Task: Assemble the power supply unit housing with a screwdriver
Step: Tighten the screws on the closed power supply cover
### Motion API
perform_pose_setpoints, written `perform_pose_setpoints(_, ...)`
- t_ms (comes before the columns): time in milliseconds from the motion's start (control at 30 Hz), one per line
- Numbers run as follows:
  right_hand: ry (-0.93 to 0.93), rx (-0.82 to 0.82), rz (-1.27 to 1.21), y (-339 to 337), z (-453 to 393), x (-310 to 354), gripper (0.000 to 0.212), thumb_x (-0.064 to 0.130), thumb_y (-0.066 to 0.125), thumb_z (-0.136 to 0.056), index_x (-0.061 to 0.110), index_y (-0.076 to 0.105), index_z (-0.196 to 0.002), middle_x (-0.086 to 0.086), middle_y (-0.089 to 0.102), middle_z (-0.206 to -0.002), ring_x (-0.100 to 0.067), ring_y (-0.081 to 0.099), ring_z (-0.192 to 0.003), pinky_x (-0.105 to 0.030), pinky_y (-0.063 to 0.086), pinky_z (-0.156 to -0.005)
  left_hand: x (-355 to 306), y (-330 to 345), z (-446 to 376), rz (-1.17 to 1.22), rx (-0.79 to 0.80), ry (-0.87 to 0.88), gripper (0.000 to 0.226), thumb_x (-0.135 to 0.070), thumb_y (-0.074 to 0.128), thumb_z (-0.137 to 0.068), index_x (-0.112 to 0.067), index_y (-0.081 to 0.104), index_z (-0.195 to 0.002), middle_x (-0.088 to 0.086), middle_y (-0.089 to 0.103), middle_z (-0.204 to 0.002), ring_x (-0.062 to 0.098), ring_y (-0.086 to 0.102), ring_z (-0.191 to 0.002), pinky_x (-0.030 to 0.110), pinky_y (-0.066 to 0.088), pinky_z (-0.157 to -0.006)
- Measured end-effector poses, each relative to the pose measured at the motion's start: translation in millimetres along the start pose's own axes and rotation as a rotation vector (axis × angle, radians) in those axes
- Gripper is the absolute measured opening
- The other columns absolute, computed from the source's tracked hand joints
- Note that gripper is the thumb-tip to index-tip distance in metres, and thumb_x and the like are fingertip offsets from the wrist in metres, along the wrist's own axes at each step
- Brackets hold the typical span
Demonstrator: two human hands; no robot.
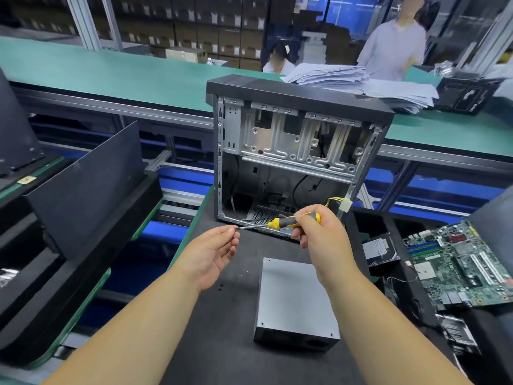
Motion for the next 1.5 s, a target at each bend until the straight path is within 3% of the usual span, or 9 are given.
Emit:
perform_pose_setpoints(267, -0.060, 0.034, 0.112, -8, 1, 8, 0.019, 0.017, 0.052, -0.089, 0.031, 0.064, -0.082, 0.004, 0.067, -0.065, -0.005, 0.053, -0.057, -0.033, 0.047, -0.060, 1, 10, 2, -0.040, -0.064, -0.003, 0.009, -0.006, 0.061, -0.092, -0.003, 0.067, -0.099, 0.001, 0.071, -0.075, 0.007, 0.065, -0.063, 0.018, 0.054, -0.056)
perform_pose_setpoints(500, -0.160, 0.188, 0.189, -8, 3, 20, 0.026, 0.007, 0.049, -0.089, 0.030, 0.060, -0.087, 0.015, 0.066, -0.070, -0.014, 0.049, -0.063, -0.035, 0.047, -0.062, 10, 16, -1, -0.106, -0.099, -0.045, 0.008, -0.006, 0.062, -0.092, -0.003, 0.069, -0.096, 0.002, 0.071, -0.073, 0.007, 0.064, -0.061, 0.017, 0.054, -0.055)
perform_pose_setpoints(600, -0.156, 0.160, 0.217, -13, -3, 20, 0.023, 0.012, 0.052, -0.091, 0.033, 0.060, -0.085, 0.009, 0.069, -0.073, -0.015, 0.053, -0.063, -0.045, 0.053, -0.064, 8, 22, -4, -0.155, -0.073, -0.015, 0.009, -0.007, 0.061, -0.094, -0.004, 0.069, -0.095, 0.003, 0.070, -0.076, 0.008, 0.064, -0.063, 0.017, 0.054, -0.058)
perform_pose_setpoints(700, -0.144, 0.129, 0.212, -18, -9, 18, 0.020, 0.015, 0.053, -0.091, 0.033, 0.061, -0.084, 0.007, 0.069, -0.072, -0.015, 0.056, -0.064, -0.048, 0.055, -0.069, 5, 32, -8, -0.256, -0.036, 0.048, 0.016, -0.008, 0.053, -0.098, -0.005, 0.069, -0.096, 0.005, 0.069, -0.082, 0.010, 0.064, -0.070, 0.018, 0.054, -0.064)
perform_pose_setpoints(933, -0.143, 0.144, 0.299, -20, -21, 20, 0.018, 0.013, 0.050, -0.085, 0.029, 0.058, -0.082, 0.013, 0.071, -0.072, -0.018, 0.050, -0.063, -0.036, 0.046, -0.057, 5, 36, -25, -0.604, -0.075, 0.134, 0.030, -0.012, 0.035, -0.102, -0.017, 0.064, -0.104, 0.003, 0.068, -0.108, 0.015, 0.062, -0.106, 0.028, 0.046, -0.097)
perform_pose_setpoints(1000, -0.151, 0.187, 0.411, -15, -24, 19, 0.017, 0.017, 0.048, -0.083, 0.032, 0.055, -0.081, 0.014, 0.073, -0.081, -0.016, 0.046, -0.057, -0.034, 0.044, -0.053, 15, 29, -30, -0.768, -0.065, 0.112, 0.028, -0.011, 0.039, -0.100, -0.022, 0.065, -0.103, -0.003, 0.068, -0.106, 0.014, 0.061, -0.104, 0.025, 0.046, -0.092)
perform_pose_setpoints(1100, -0.153, 0.243, 0.634, -4, -29, 14, 0.010, 0.027, 0.049, -0.081, 0.036, 0.052, -0.080, 0.010, 0.072, -0.082, -0.014, 0.049, -0.055, -0.038, 0.049, -0.053, 37, 23, -34, -0.976, 0.022, 0.043, 0.021, -0.011, 0.059, -0.090, -0.027, 0.067, -0.101, -0.011, 0.067, -0.101, 0.011, 0.062, -0.090, 0.011, 0.045, -0.068)
perform_pose_setpoints(1300, -0.184, 0.295, 0.874, 16, -37, 10, 0.004, 0.029, 0.055, -0.086, 0.031, 0.051, -0.085, 0.007, 0.067, -0.077, -0.018, 0.061, -0.067, -0.037, 0.052, -0.059, 52, 33, -41, -1.219, 0.158, 0.097, 0.030, -0.022, 0.079, -0.072, -0.032, 0.067, -0.098, -0.015, 0.060, -0.086, -0.004, 0.056, -0.074, 0.013, 0.048, -0.076)
perform_pose_setpoints(1500, -0.217, 0.345, 0.960, 26, -43, 12, 0.003, 0.028, 0.055, -0.086, 0.029, 0.052, -0.085, 0.007, 0.063, -0.074, -0.015, 0.053, -0.059, -0.029, 0.041, -0.053, 51, 35, -48, -1.200, 0.177, 0.118, 0.021, -0.020, 0.079, -0.069, -0.030, 0.069, -0.084, -0.013, 0.063, -0.076, -0.004, 0.055, -0.062, 0.012, 0.047, -0.065)
Point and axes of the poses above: each hand's wrist, its own z-axis away from the middle knuckle, its own y-axis out of the palm, x = y × z, the point moved 9 cm from there along -z, towards the middle knuckle
